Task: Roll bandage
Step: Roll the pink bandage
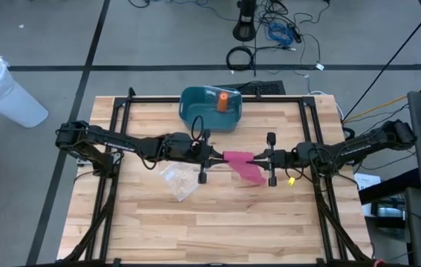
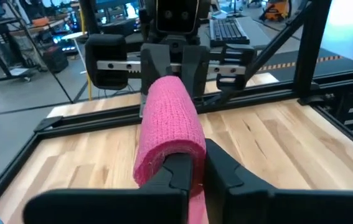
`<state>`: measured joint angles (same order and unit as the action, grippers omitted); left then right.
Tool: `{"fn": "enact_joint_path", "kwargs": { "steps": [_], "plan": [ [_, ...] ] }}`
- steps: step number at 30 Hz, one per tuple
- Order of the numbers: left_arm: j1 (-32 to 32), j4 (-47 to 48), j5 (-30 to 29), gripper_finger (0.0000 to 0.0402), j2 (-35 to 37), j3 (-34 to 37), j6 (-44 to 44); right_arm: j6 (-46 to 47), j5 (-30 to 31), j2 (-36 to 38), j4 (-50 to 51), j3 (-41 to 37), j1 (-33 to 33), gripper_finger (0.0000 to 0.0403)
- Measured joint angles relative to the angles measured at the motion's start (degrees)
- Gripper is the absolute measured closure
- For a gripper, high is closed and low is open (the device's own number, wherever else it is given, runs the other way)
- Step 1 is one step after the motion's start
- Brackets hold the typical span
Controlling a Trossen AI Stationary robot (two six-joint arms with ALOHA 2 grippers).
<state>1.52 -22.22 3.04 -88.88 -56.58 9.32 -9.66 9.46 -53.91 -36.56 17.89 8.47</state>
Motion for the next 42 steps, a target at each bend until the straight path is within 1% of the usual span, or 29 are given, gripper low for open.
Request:
{"fn": "enact_joint_path", "kwargs": {
  "steps": [4,6,9,13,17,21,23,25,30,36,39,42],
  "plan": [
    [-0.01,0.02,-0.14,0.0387,0.00,0.00,-1.16,0.04,0.06,0.00,0.03,0.00,-0.11,0.0400],
    [0.00,0.00,-0.35,0.0388,0.00,0.00,-1.33,0.11,0.49,0.00,0.01,0.00,-0.11,0.0385],
    [0.00,-0.45,-1.59,0.0388,0.00,-0.02,-1.42,1.34,1.20,1.66,0.00,0.00,-0.18,0.0345],
    [0.07,-0.87,-5.25,0.0388,0.04,-0.22,-1.38,1.64,1.39,7.26,1.25,-0.04,-0.20,0.0281],
    [0.00,0.30,-6.25,0.0389,-0.12,0.02,-1.45,6.08,1.18,12.32,8.10,0.14,-0.18,0.0225],
    [-0.04,-1.08,-9.32,0.0389,-0.08,0.02,-1.18,13.87,1.15,13.09,17.74,0.15,-0.10,0.0193],
    [-0.16,-1.37,-10.42,0.0389,0.00,0.02,-1.05,17.17,1.04,12.47,19.98,-0.11,0.58,0.0188],
    [-0.31,-1.12,-10.52,0.0389,-0.09,0.02,-1.05,18.83,1.70,11.47,20.04,-0.21,1.34,0.0187],
    [-0.10,-4.53,-10.36,0.0389,-0.09,0.02,-1.04,20.58,9.87,9.52,18.71,-2.43,1.68,0.0196],
    [0.11,-4.86,-9.83,0.0389,-0.09,0.02,-1.37,15.44,10.12,10.24,13.42,-2.45,2.26,0.0209],
    [0.08,-3.72,-9.85,0.0389,-0.09,0.02,-1.52,13.04,10.06,12.13,11.30,-2.47,3.62,0.0214],
    [0.11,-3.01,-9.69,0.0389,-0.09,0.02,-2.91,11.93,10.10,15.17,11.71,-2.40,4.81,0.0222]
  ]
}}
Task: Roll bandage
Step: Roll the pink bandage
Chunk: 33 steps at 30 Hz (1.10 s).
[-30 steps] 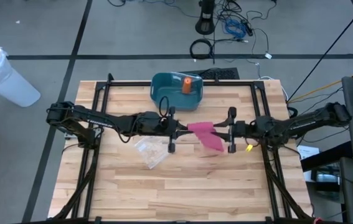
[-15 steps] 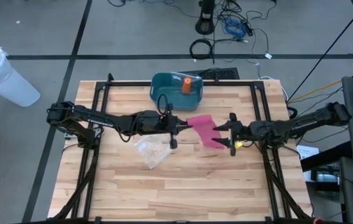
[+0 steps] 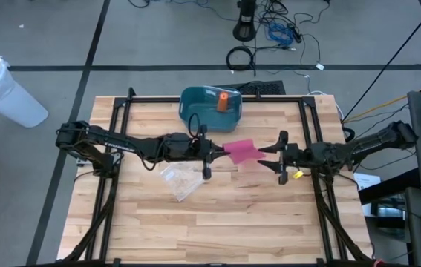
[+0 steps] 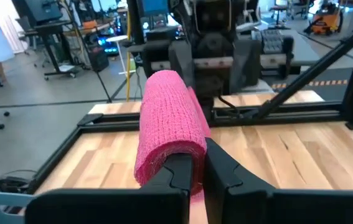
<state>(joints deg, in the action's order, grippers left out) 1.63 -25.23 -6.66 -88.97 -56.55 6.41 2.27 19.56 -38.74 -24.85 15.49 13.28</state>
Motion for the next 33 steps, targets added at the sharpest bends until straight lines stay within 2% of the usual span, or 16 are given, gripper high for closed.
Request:
{"fn": "enact_joint_path", "kwargs": {
  "steps": [6,11,15,17,20,21,25,29,33],
  "plan": [
    [0.00,0.20,0.44,0.0389,0.00,0.00,-0.04,1.99,3.38,2.78,10.41,0.00,-1.07,0.0233],
    [0.00,-0.47,0.72,0.0389,0.02,-0.02,0.35,4.08,2.08,-1.16,10.41,0.00,-3.58,0.0234],
    [0.01,-1.65,1.90,0.0389,0.02,-0.02,0.04,3.49,-4.17,-4.88,5.54,0.04,-6.81,0.0255],
    [0.07,-2.63,1.92,0.0389,0.07,-0.02,-0.09,3.54,-6.73,-7.18,4.09,0.04,-8.24,0.0294],
    [0.07,-3.20,1.90,0.0389,0.07,-0.02,-2.98,1.82,-11.70,-10.40,0.05,0.04,-9.14,0.0378],
    [0.00,-3.28,1.90,0.0389,0.07,-0.02,-4.62,1.37,-13.77,-11.42,-1.25,0.04,-9.11,0.0389],
    [-0.04,-3.52,-1.52,0.0389,0.07,-0.02,-5.52,3.30,-20.67,-14.54,-5.98,0.04,-8.83,0.0402],
    [0.17,-5.67,-7.53,0.0389,0.07,-0.02,-3.13,5.84,-20.95,-18.26,-6.44,0.07,-7.21,0.0403],
    [0.17,-10.86,-8.46,0.0389,0.07,-0.02,-0.05,8.35,-19.32,-23.26,-7.58,0.07,-4.65,0.0403]
  ]
}}
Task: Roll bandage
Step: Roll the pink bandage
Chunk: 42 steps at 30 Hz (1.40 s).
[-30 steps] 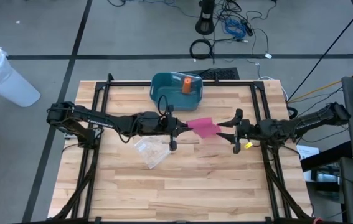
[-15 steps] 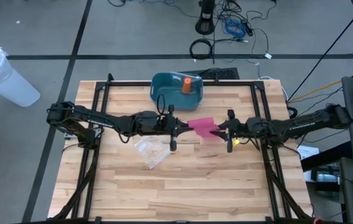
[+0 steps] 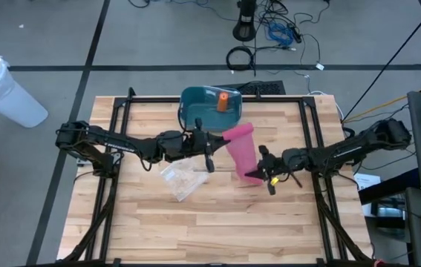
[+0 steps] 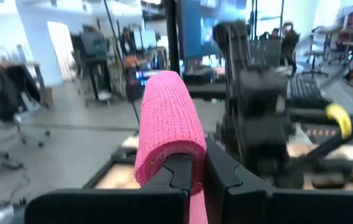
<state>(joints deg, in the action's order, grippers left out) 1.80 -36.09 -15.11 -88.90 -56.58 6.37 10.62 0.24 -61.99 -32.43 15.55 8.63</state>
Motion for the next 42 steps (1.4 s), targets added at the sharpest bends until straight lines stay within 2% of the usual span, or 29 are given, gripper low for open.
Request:
{"fn": "enact_joint_path", "kwargs": {
  "steps": [5,9,11,19,31,42],
  "plan": [
    [-0.26,-1.77,0.02,0.0389,0.00,0.00,2.97,2.36,2.62,-6.17,-3.98,0.00,3.32,0.0403],
    [-0.28,3.75,1.33,0.0389,0.00,0.00,8.36,2.85,2.39,-8.38,-9.71,0.00,5.61,0.0403],
    [-0.22,6.59,1.54,0.0389,0.00,0.00,10.62,2.77,1.30,-7.64,-11.05,0.00,6.46,0.0403],
    [-0.26,8.16,1.55,0.0389,0.00,0.00,12.66,4.64,-3.31,-0.32,-13.30,0.00,7.34,0.0403],
    [0.89,16.57,1.55,0.0389,0.00,-0.02,12.10,9.69,-3.62,8.68,-12.42,1.23,1.46,0.0403],
    [3.77,20.11,1.60,0.0389,0.00,-0.02,11.94,10.39,-2.74,8.96,-0.16,13.32,-5.27,0.0403]
  ]
}}
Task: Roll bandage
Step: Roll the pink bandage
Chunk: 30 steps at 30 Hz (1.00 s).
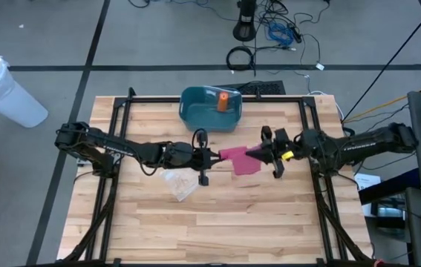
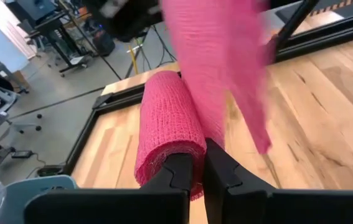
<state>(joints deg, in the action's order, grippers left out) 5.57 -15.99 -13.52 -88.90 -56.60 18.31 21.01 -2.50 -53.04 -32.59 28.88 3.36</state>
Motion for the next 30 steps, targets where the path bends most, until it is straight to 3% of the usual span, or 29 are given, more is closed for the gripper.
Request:
{"fn": "enact_joint_path", "kwargs": {
  "steps": [7,14,23,27,30],
  "plan": [
    [2.83,1.17,0.02,0.0389,0.00,0.00,-1.38,7.50,4.10,-0.49,9.53,2.37,-5.11,0.0387],
    [5.02,2.01,2.62,0.0389,0.00,0.00,-1.44,22.36,3.17,-2.11,9.12,2.39,-8.30,0.0311],
    [6.33,4.02,10.76,0.0389,0.00,0.00,-1.01,36.05,-10.15,-2.53,9.14,2.39,-12.92,0.0207],
    [6.35,5.43,17.15,0.0389,0.00,0.00,-1.01,39.00,-15.61,-1.56,11.29,2.43,-16.88,0.0190],
    [6.46,5.30,22.16,0.0389,0.00,0.00,-0.19,38.94,-16.09,-1.51,17.18,2.43,-19.33,0.0190]
  ]
}}
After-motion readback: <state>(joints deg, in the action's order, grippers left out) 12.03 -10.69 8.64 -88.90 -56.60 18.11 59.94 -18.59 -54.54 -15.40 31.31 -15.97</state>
